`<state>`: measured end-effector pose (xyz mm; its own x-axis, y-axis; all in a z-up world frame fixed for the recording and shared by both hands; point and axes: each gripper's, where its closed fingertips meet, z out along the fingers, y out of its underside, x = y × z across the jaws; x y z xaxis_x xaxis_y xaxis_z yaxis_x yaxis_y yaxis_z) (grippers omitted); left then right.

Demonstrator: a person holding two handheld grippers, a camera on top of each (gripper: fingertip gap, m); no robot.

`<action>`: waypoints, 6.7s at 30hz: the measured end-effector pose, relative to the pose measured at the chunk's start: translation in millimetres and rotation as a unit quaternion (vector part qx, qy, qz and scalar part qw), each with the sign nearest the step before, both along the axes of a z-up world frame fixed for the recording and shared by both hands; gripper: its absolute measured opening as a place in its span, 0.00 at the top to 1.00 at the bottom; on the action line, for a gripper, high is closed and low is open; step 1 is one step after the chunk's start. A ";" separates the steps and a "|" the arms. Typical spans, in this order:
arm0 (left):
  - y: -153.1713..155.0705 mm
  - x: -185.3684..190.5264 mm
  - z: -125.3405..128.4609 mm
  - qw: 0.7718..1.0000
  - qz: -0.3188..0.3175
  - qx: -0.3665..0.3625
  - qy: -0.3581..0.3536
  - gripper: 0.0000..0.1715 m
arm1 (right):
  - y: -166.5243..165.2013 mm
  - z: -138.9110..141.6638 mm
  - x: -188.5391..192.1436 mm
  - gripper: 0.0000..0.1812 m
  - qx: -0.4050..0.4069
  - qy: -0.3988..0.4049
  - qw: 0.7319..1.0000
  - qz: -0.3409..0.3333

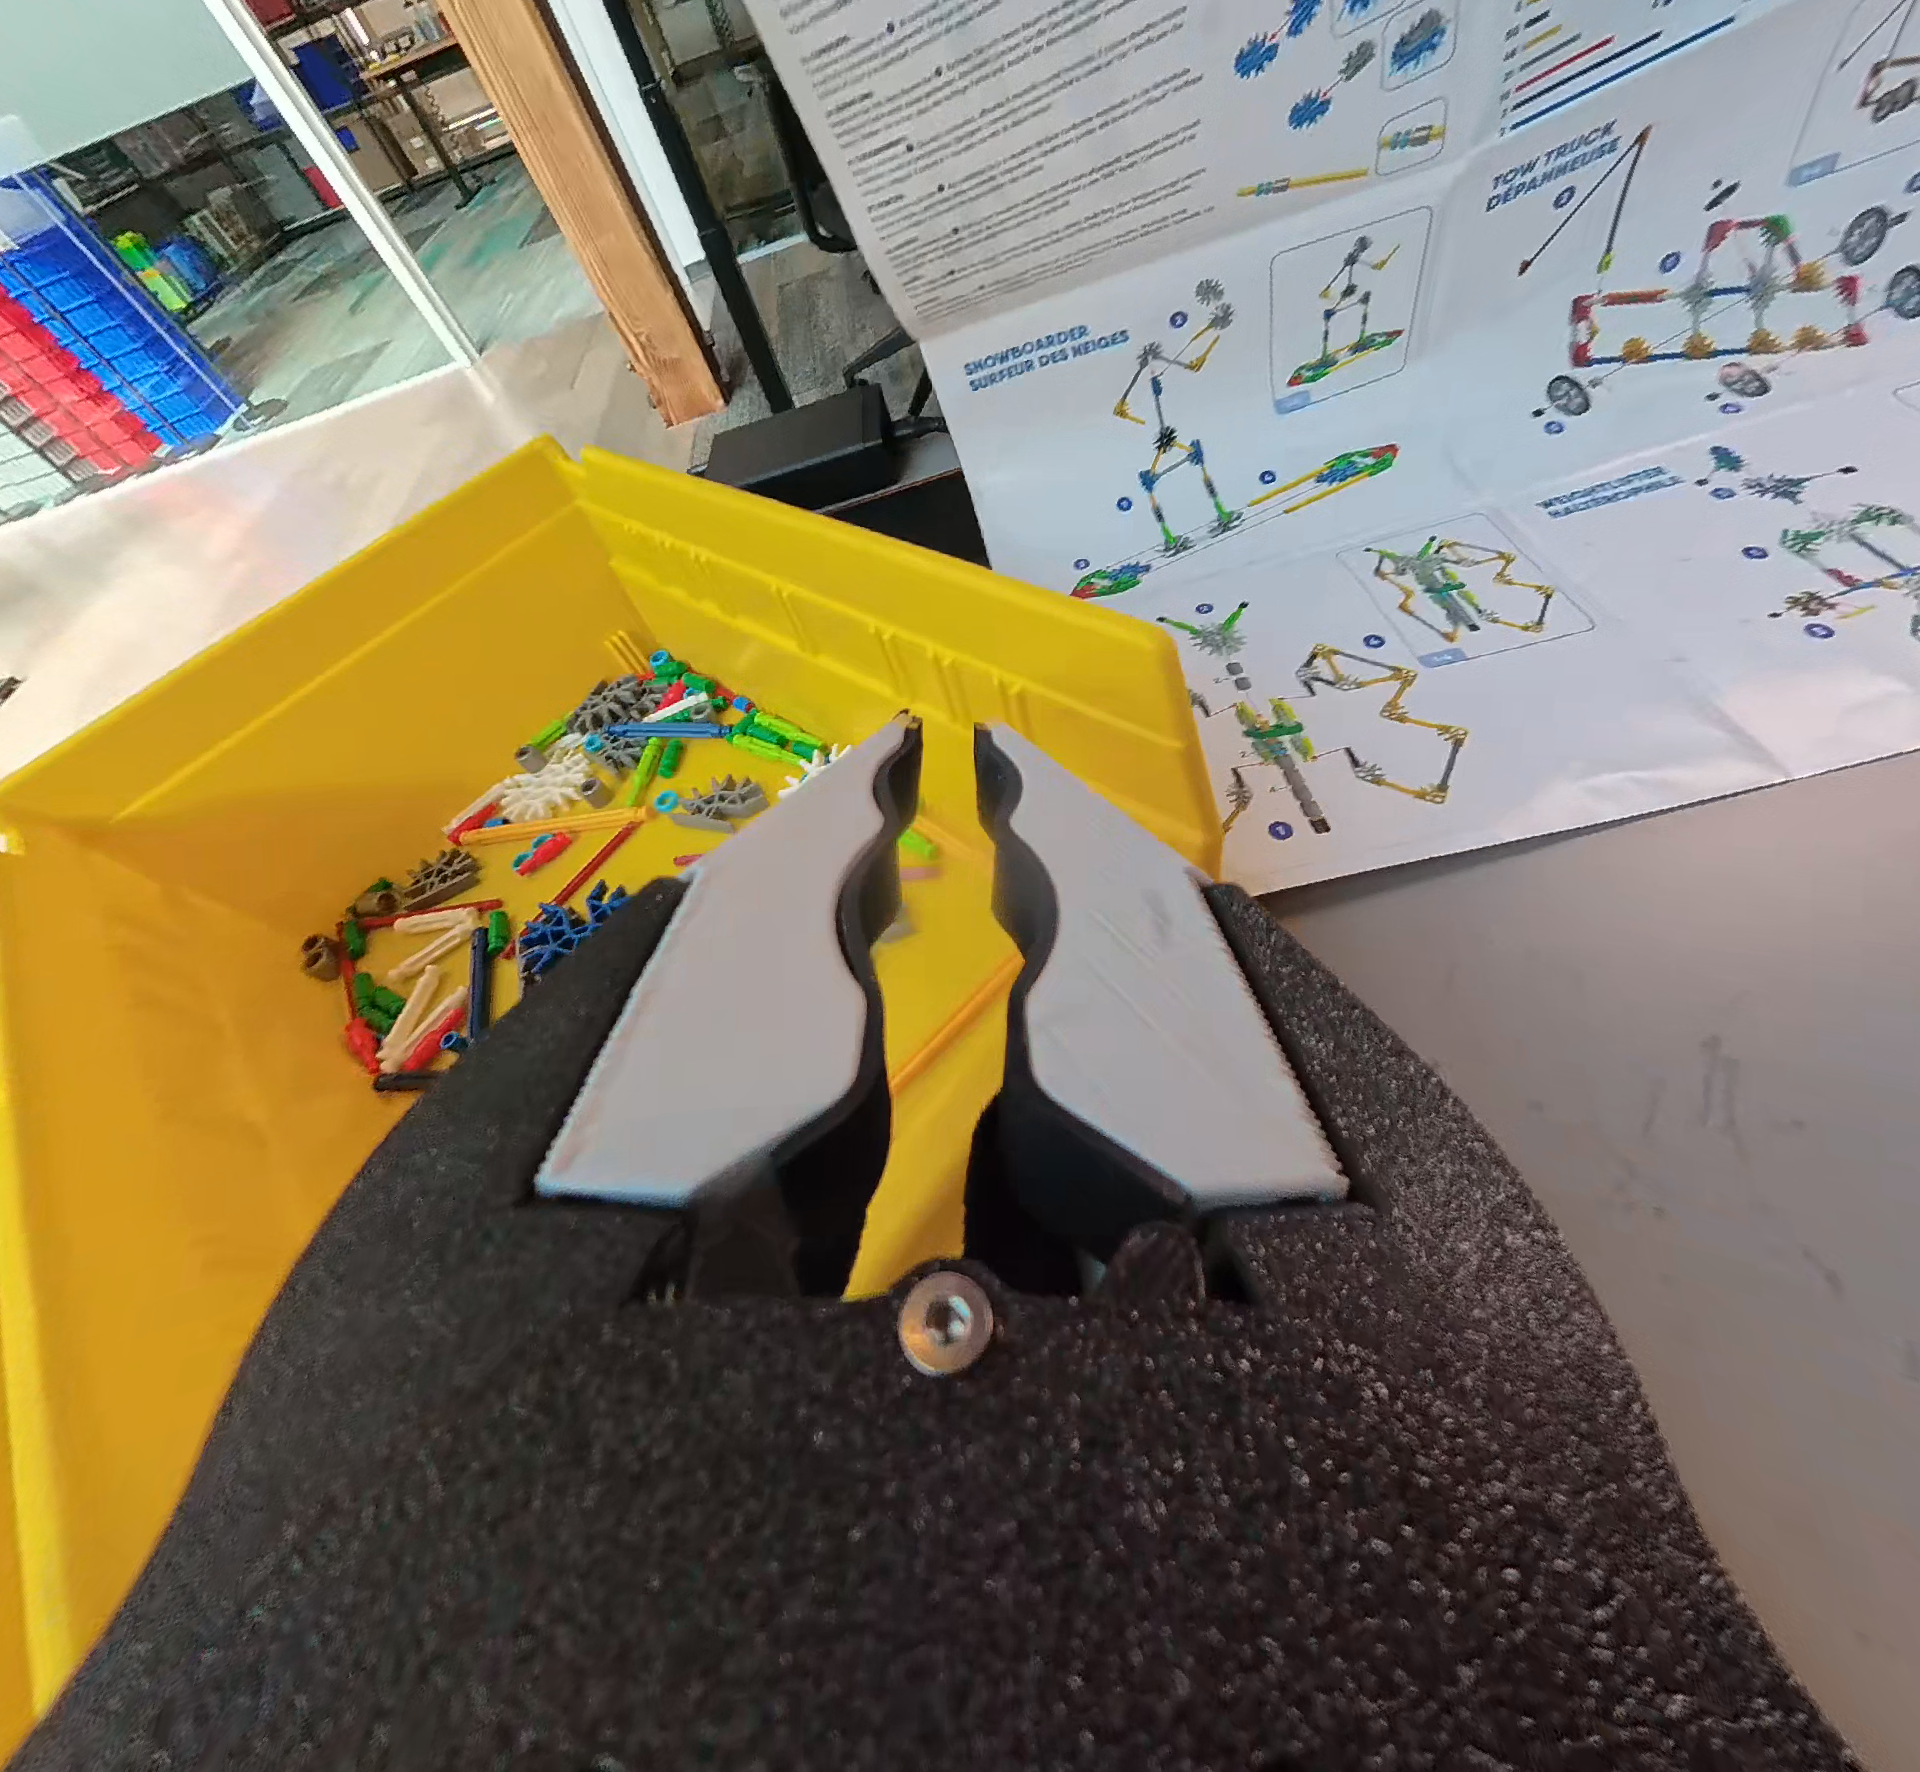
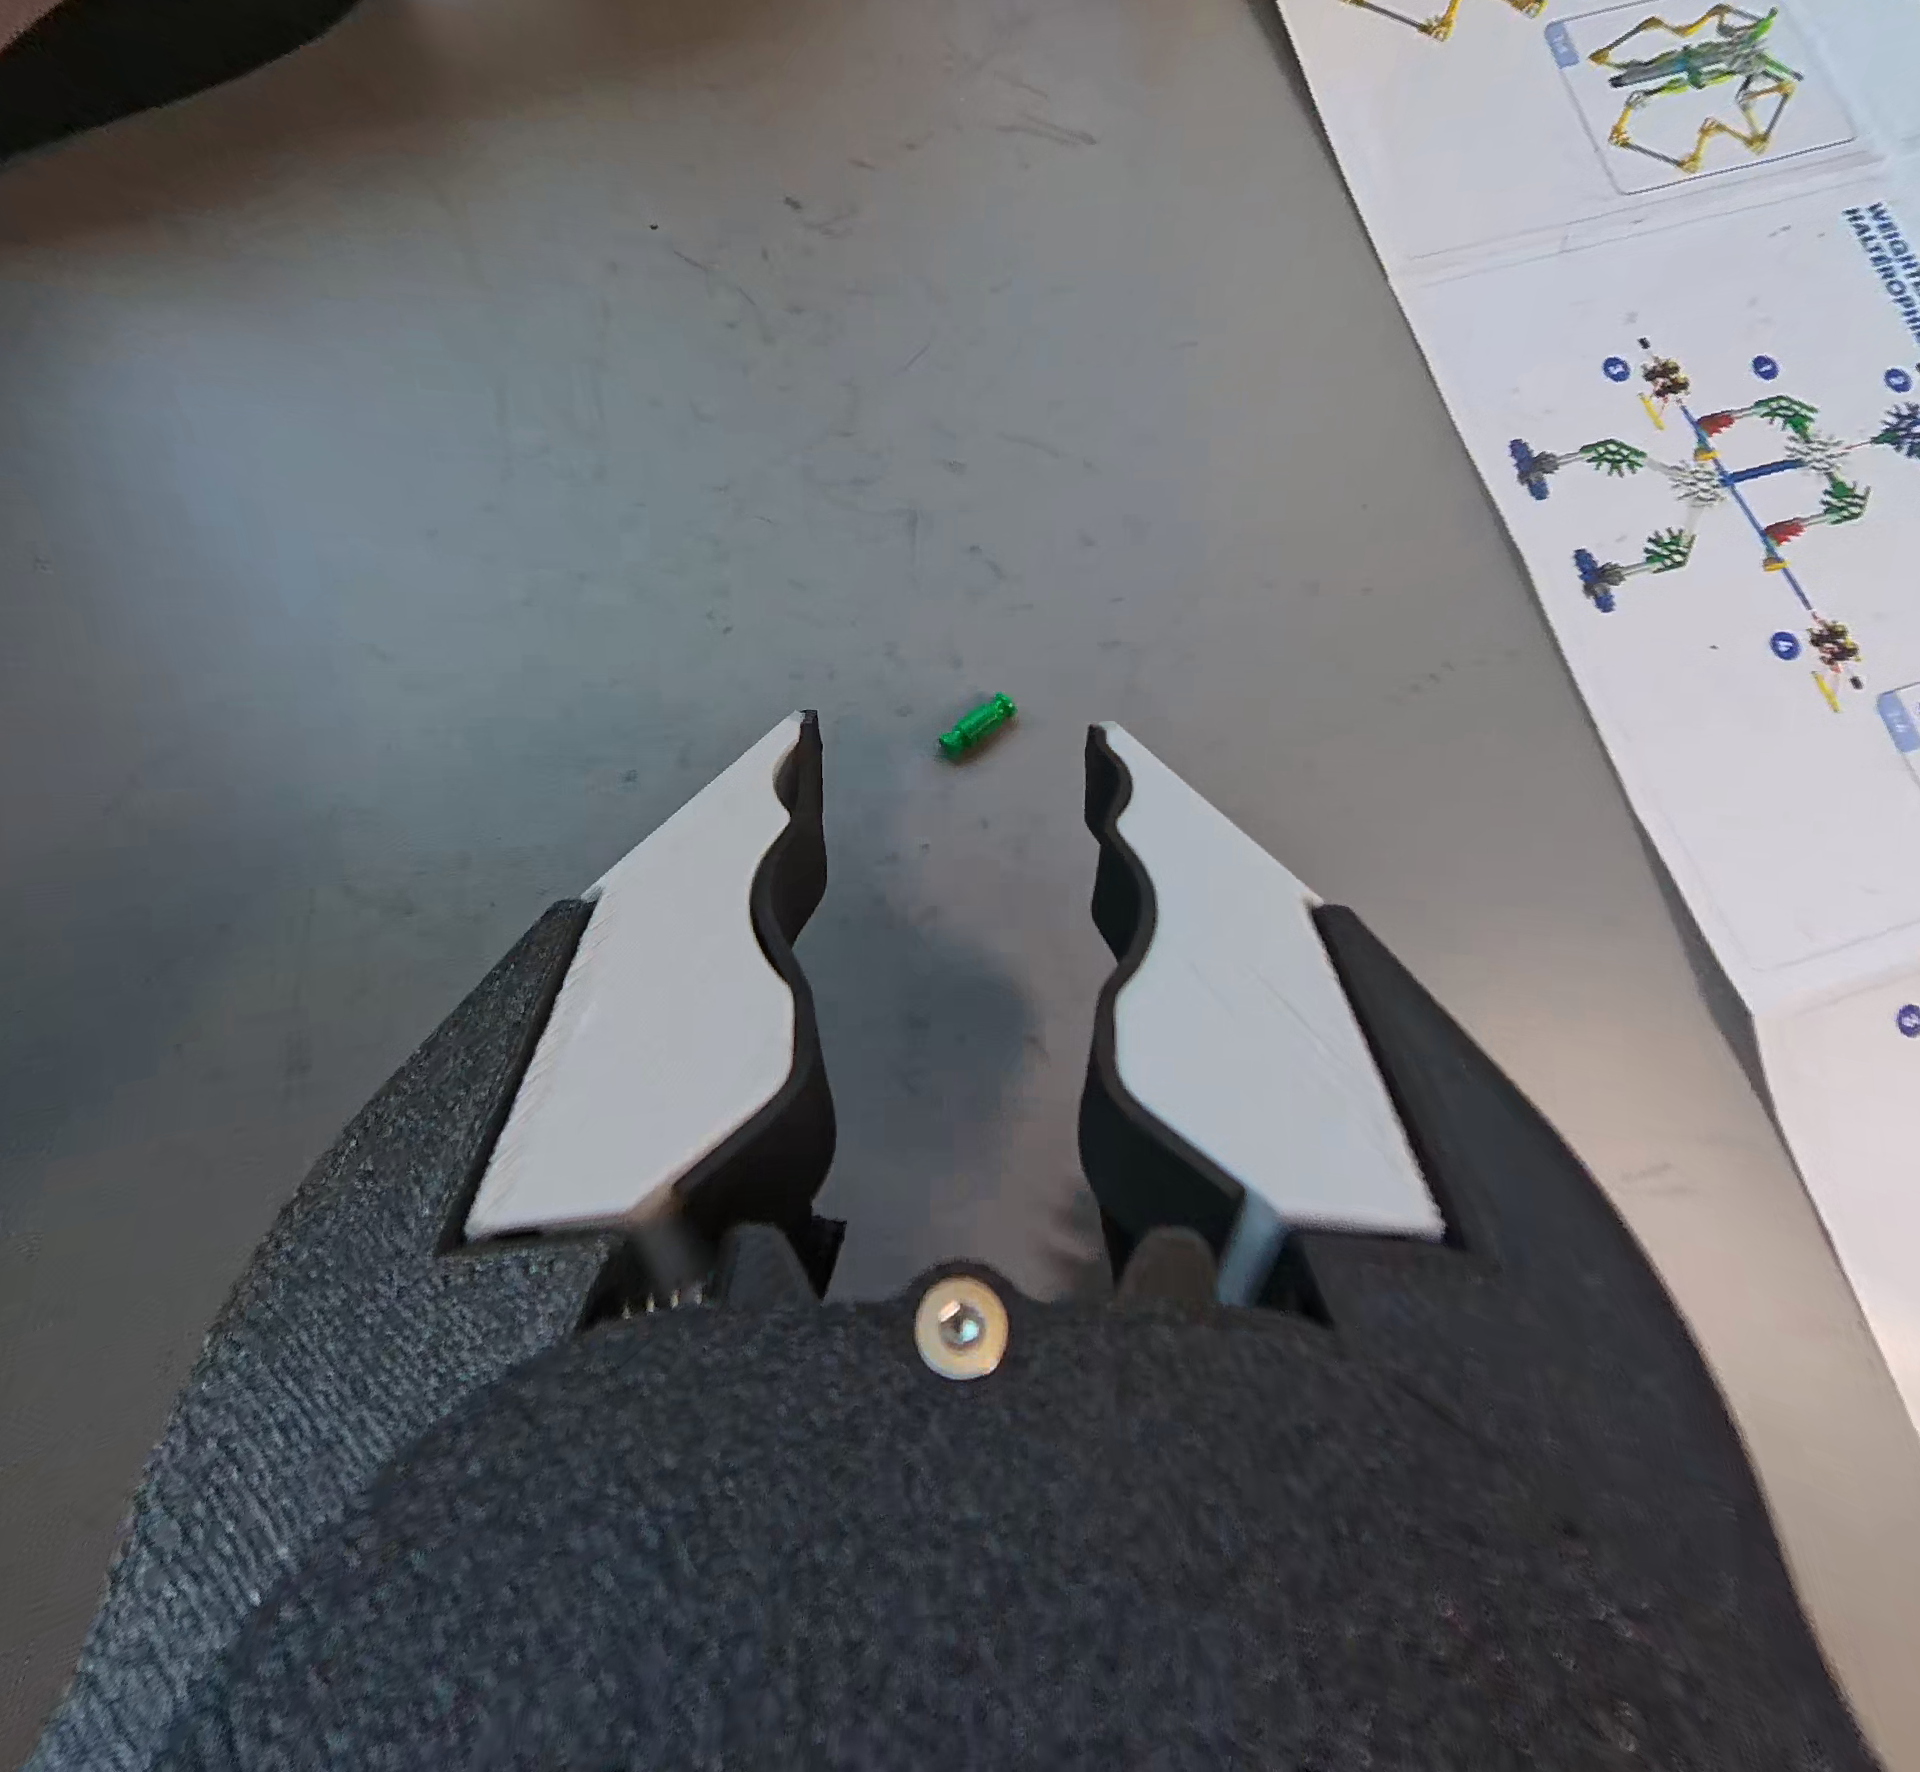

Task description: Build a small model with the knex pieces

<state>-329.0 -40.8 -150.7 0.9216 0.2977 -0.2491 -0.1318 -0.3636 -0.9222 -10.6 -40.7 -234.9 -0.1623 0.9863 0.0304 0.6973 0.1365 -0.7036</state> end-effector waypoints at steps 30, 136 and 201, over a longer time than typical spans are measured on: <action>10.3 307.8 -101.8 0.841 -0.475 -0.255 -0.045 0.90 | 51.1 40.4 46.9 0.72 -0.008 0.022 1.000 -0.018; -61.8 357.2 48.6 0.541 -0.687 0.001 -0.485 0.97 | -64.7 126.8 43.3 0.97 -0.307 0.303 0.865 0.257; 4.4 259.9 12.2 0.803 -0.506 0.032 -0.313 0.75 | 7.0 68.0 7.7 0.95 -0.088 0.207 0.974 0.038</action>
<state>-69.1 -36.4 -138.5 0.6378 -0.6894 0.3434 0.1664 -0.3120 -0.9354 -2.9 -33.8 -166.8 -0.2446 0.9677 -0.0605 0.3418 0.0276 -0.9394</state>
